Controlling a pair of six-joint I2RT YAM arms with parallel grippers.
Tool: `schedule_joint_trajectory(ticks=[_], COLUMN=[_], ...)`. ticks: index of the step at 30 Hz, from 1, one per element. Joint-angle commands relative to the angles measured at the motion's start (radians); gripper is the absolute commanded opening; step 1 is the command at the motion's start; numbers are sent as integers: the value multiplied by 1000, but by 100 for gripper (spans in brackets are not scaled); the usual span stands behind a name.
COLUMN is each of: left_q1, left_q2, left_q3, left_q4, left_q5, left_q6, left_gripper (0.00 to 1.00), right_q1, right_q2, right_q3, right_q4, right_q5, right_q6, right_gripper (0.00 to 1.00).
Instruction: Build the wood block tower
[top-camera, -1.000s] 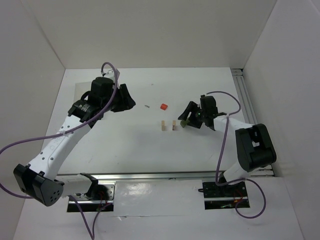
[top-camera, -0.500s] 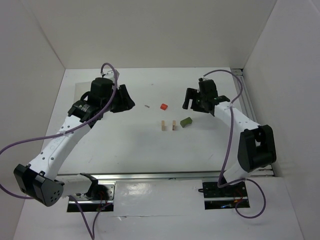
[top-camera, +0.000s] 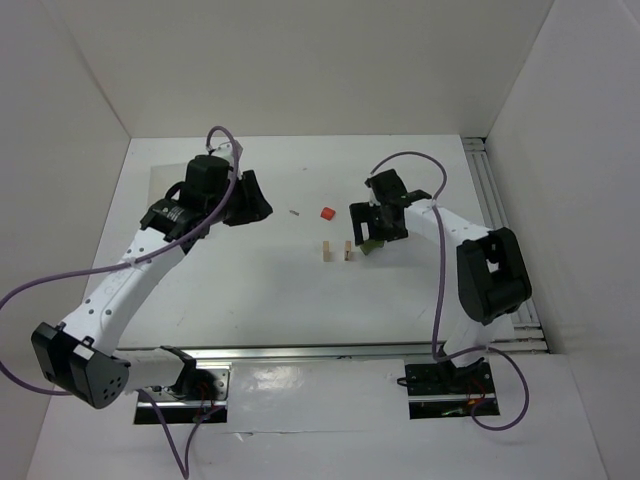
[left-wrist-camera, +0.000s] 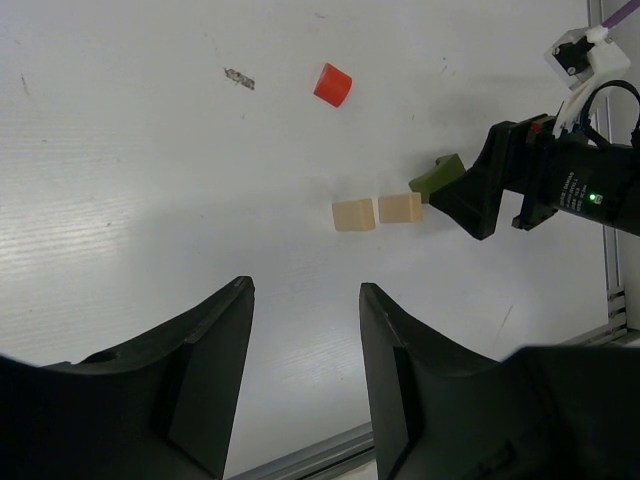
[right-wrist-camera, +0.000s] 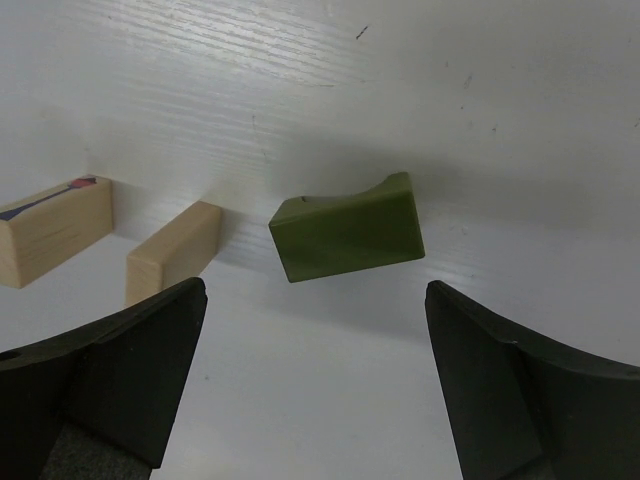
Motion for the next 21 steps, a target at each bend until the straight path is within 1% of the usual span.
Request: schedule_joint_trajectory(ticks=[1, 8, 11, 15, 17, 21], left_q1=[-3, -12, -12, -12, -12, -12], left_q2=[13, 23, 23, 32, 32, 32], left_q3=[19, 28, 28, 37, 37, 37], left_q4=[26, 26, 26, 26, 26, 26], left_q5=[17, 17, 17, 17, 17, 17], left_q6=[15, 15, 15, 15, 15, 15], left_gripper=[59, 59, 59, 59, 59, 59], right_q1=[24, 34, 34, 34, 34, 25], right_q2=[27, 74, 85, 104, 104, 113], right_q3=[64, 75, 86, 95, 95, 86], right_q4=[-41, -41, -41, -38, -29, -8], right_q5=[47, 110, 131, 131, 122, 110], right_q6=[-33, -33, -44, -53, -53, -64], right_gripper=[97, 98, 96, 96, 94, 87])
